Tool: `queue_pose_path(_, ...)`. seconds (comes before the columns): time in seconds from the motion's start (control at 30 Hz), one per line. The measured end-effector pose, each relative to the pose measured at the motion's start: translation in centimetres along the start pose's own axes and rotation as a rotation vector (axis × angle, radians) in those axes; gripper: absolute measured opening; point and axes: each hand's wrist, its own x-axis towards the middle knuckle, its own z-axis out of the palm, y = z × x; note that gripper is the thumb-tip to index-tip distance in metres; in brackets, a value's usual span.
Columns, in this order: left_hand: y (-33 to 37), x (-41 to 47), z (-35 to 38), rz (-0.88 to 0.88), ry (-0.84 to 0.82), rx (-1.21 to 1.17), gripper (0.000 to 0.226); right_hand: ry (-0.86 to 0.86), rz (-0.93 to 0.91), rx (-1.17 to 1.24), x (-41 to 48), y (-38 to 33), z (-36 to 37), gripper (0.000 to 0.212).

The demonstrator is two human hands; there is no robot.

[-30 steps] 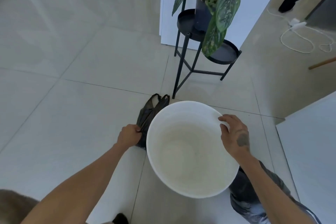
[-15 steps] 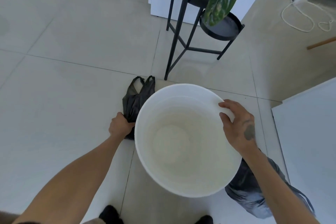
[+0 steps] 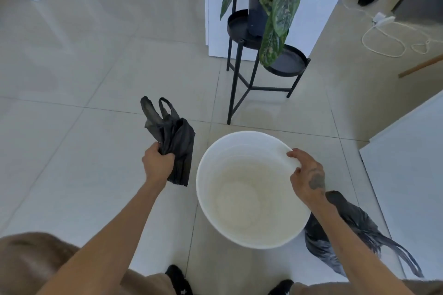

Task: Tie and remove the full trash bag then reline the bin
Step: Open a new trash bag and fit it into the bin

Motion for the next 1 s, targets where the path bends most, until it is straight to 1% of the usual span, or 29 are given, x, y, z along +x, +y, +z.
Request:
queue_pose_path(0.1,5.2,-1.7,-3.5,0.15,0.028,-0.046,0.002,-0.046,0.03,0.033,-0.5,-0.7,-1.1,0.035)
queue_pose_path(0.13,6.9,-2.2,-4.5,0.198,0.032,-0.06,0.004,-0.087,0.05,0.026,-0.5,-1.0,-1.4,0.031)
queue_pose_path(0.2,9.9,-3.5,-5.9,0.282,0.009,-0.084,0.009,-0.16,0.048,-0.033,-0.3,-2.0,-2.1,0.033)
queue_pose_path(0.23,11.2,-4.4,-6.4,0.314,-0.018,-0.1,0.012,-0.149,0.031,-0.027,-0.2,-2.8,-2.7,0.035)
queue_pose_path(0.27,12.4,-5.4,-6.7,0.339,-0.052,-0.121,0.016,-0.121,0.015,0.026,-0.2,-3.9,-3.3,0.037)
queue_pose_path(0.33,13.9,-7.2,-6.7,0.38,-0.106,-0.152,0.021,-0.086,0.013,0.279,-0.3,-6.6,-4.7,0.033)
queue_pose_path(0.4,15.1,-9.4,-6.1,0.422,-0.156,-0.156,0.02,-0.156,0.058,0.597,-0.9,-9.8,-6.6,0.033)
queue_pose_path(0.47,15.7,-11.3,-5.2,0.468,-0.213,-0.144,0.02,-0.273,0.118,0.792,-1.3,-12.3,-8.2,0.037)
queue_pose_path(0.5,15.8,-12.1,-4.7,0.495,-0.242,-0.137,0.02,-0.321,0.146,0.858,-1.5,-13.1,-9.0,0.038)
queue_pose_path(0.57,15.6,-13.6,-3.7,0.533,-0.304,-0.128,0.022,-0.366,0.182,0.94,-1.6,-13.6,-10.0,0.047)
queue_pose_path(0.67,14.7,-15.0,-2.6,0.54,-0.38,-0.115,0.025,-0.363,0.226,0.96,-1.7,-13.1,-10.7,0.062)
queue_pose_path(0.73,14.1,-15.1,-2.2,0.503,-0.451,-0.083,0.033,-0.343,0.259,0.973,-2.0,-12.4,-10.5,0.061)
queue_pose_path(0.77,14.1,-15.1,-2.1,0.463,-0.517,-0.09,0.043,-0.325,0.268,0.987,-2.2,-12.0,-10.4,0.059)
queue_pose_path(0.83,14.0,-14.8,-2.0,0.382,-0.672,-0.18,0.067,-0.3,0.268,1.012,-2.4,-11.4,-9.9,0.052)
queue_pose_path(0.87,14.2,-14.8,-2.0,0.366,-0.71,-0.219,0.074,-0.295,0.259,1.021,-2.4,-11.1,-9.7,0.045)
queue_pose_path(0.93,14.6,-14.7,-1.9,0.376,-0.69,-0.223,0.071,-0.322,0.217,1.054,-2.6,-10.9,-9.3,0.025)
queue_pose_path(1.0,14.8,-14.4,-1.6,0.347,-0.582,-0.194,0.057,-0.355,0.176,1.08,-2.8,-10.7,-8.8,0.007)
